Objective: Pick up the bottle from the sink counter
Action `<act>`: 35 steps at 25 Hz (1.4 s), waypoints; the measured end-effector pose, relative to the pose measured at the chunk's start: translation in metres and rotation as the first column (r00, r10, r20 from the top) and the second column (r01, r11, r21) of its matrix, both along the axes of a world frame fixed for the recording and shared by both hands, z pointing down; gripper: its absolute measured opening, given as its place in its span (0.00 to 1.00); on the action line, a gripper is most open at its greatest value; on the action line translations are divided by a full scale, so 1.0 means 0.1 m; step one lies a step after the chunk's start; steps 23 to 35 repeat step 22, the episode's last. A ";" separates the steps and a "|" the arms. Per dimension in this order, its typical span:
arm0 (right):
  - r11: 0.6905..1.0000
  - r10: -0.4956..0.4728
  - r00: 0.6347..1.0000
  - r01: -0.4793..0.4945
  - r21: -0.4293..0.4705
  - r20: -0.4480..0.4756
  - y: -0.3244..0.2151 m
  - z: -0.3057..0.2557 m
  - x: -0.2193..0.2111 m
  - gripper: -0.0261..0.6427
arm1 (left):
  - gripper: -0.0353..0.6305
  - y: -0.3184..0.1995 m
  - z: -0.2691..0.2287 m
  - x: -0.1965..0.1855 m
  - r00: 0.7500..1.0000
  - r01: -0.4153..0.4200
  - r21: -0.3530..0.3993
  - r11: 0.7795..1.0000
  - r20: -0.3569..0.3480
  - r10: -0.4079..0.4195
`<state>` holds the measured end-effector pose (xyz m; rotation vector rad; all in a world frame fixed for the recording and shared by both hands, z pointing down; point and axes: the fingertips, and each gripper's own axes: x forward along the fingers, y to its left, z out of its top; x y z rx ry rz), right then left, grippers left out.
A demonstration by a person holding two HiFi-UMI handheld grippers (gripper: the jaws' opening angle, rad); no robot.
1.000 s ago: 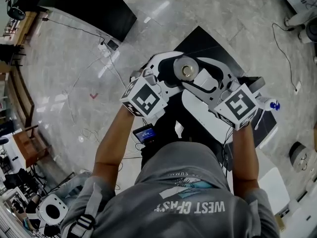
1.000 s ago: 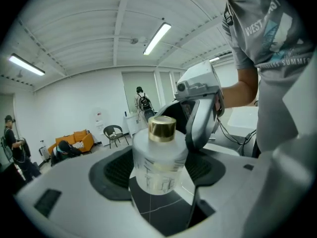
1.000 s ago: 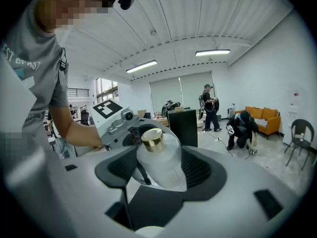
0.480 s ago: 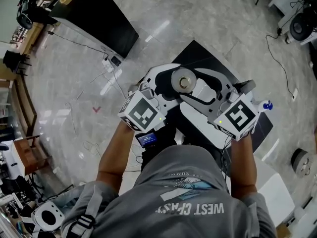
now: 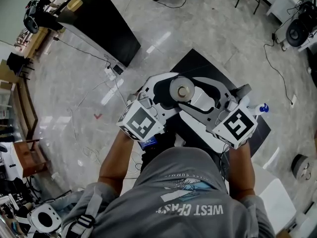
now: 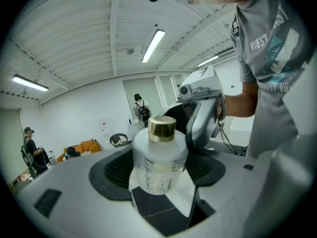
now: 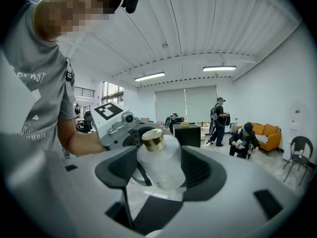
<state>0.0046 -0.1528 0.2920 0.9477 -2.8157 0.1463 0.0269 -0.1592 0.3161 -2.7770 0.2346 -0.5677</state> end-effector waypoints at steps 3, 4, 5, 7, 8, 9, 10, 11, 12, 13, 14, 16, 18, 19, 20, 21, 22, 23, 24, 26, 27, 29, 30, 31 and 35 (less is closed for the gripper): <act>1.000 0.001 1.000 -0.001 0.005 -0.001 0.08 -0.04 0.01 0.46 | 0.54 0.08 -0.06 0.00 1.000 0.001 0.003 1.000 -0.008 -0.001; 1.000 0.001 1.000 -0.001 0.007 0.000 0.09 -0.06 0.01 0.46 | 0.54 0.09 -0.08 0.00 1.000 0.001 0.006 1.000 -0.010 -0.001; 1.000 0.000 1.000 0.000 0.013 0.004 0.10 -0.09 0.01 0.46 | 0.54 0.09 -0.09 0.00 1.000 0.001 0.008 1.000 -0.011 -0.001; 0.999 -0.011 1.000 0.010 0.049 0.017 0.10 -0.15 -0.01 0.46 | 0.54 0.10 -0.11 0.01 1.000 0.000 0.010 1.000 -0.013 0.000; 0.997 -0.021 0.999 0.018 0.081 0.025 0.09 -0.20 -0.02 0.46 | 0.54 0.11 -0.12 0.00 1.000 0.000 0.011 1.000 -0.013 0.000; 0.994 -0.029 0.999 0.026 0.107 0.032 0.09 -0.23 -0.04 0.46 | 0.54 0.11 -0.11 -0.01 1.000 0.001 0.011 1.000 -0.012 0.000; 0.992 -0.035 0.999 0.030 0.122 0.035 0.10 -0.24 -0.05 0.46 | 0.54 0.13 -0.11 -0.01 1.000 0.001 0.010 1.000 -0.012 -0.001; 0.991 -0.037 0.999 0.032 0.126 0.035 0.10 -0.24 -0.06 0.46 | 0.54 0.13 -0.10 -0.02 1.000 0.002 0.010 1.000 -0.010 -0.002; 0.992 -0.035 0.999 0.031 0.119 0.033 0.12 -0.23 -0.07 0.46 | 0.54 0.14 -0.09 -0.03 1.000 0.003 0.009 1.000 -0.009 -0.002; 0.994 -0.030 0.999 0.027 0.102 0.028 0.13 -0.20 -0.07 0.46 | 0.54 0.15 -0.08 -0.04 1.000 0.003 0.008 1.000 -0.007 -0.003; 0.997 -0.022 1.000 0.020 0.074 0.020 0.14 -0.16 -0.07 0.46 | 0.54 0.15 -0.08 -0.05 1.000 0.003 0.007 1.000 -0.007 -0.003; 1.000 -0.006 1.000 0.006 0.021 0.004 0.16 -0.08 -0.06 0.46 | 0.54 0.16 -0.07 -0.06 1.000 0.003 0.006 1.000 -0.005 -0.003; 0.999 -0.013 1.000 0.012 0.037 0.002 0.16 -0.08 -0.08 0.46 | 0.54 0.16 -0.05 -0.07 1.000 0.004 0.007 1.000 -0.005 -0.004; 0.998 -0.021 1.000 0.020 0.061 0.007 0.15 -0.10 -0.10 0.46 | 0.54 0.16 -0.04 -0.08 1.000 0.005 0.007 1.000 -0.004 -0.004; 0.997 -0.027 1.000 0.026 0.078 0.010 0.15 -0.11 -0.11 0.46 | 0.54 0.16 -0.04 -0.09 1.000 0.005 0.006 1.000 -0.003 -0.005; 0.996 -0.030 0.999 0.029 0.087 0.012 0.15 -0.12 -0.13 0.46 | 0.54 0.16 -0.03 -0.10 1.000 0.006 0.006 1.000 -0.002 -0.006; 0.995 -0.033 0.999 0.031 0.093 0.014 0.15 -0.12 -0.14 0.46 | 0.54 0.16 -0.02 -0.11 1.000 0.007 0.006 1.000 -0.002 -0.007; 0.995 -0.033 0.999 0.031 0.093 0.014 0.15 -0.12 -0.14 0.46 | 0.54 0.16 -0.02 -0.11 1.000 0.007 0.006 1.000 -0.002 -0.007; 0.995 -0.033 0.999 0.031 0.093 0.014 0.15 -0.12 -0.14 0.46 | 0.54 0.16 -0.02 -0.11 1.000 0.007 0.006 1.000 -0.002 -0.007; 0.995 -0.033 0.999 0.031 0.093 0.014 0.15 -0.12 -0.14 0.46 | 0.54 0.16 -0.02 -0.11 1.000 0.007 0.006 1.000 -0.002 -0.007; 0.995 -0.033 0.999 0.031 0.093 0.014 0.15 -0.12 -0.14 0.46 | 0.54 0.16 -0.02 -0.11 1.000 0.007 0.006 1.000 -0.002 -0.007; 0.995 -0.033 0.999 0.031 0.093 0.014 0.15 -0.12 -0.14 0.46 | 0.54 0.16 -0.02 -0.11 1.000 0.007 0.006 1.000 -0.002 -0.007; 0.995 -0.033 0.999 0.031 0.093 0.014 0.15 -0.12 -0.14 0.46 | 0.54 0.16 -0.02 -0.11 1.000 0.007 0.006 1.000 -0.002 -0.007; 0.995 -0.033 0.999 0.031 0.093 0.014 0.15 -0.12 -0.14 0.46 | 0.54 0.16 -0.02 -0.11 1.000 0.007 0.006 1.000 -0.002 -0.007; 0.995 -0.033 0.999 0.031 0.093 0.014 0.15 -0.12 -0.14 0.46 | 0.54 0.16 -0.02 -0.11 1.000 0.007 0.006 1.000 -0.002 -0.007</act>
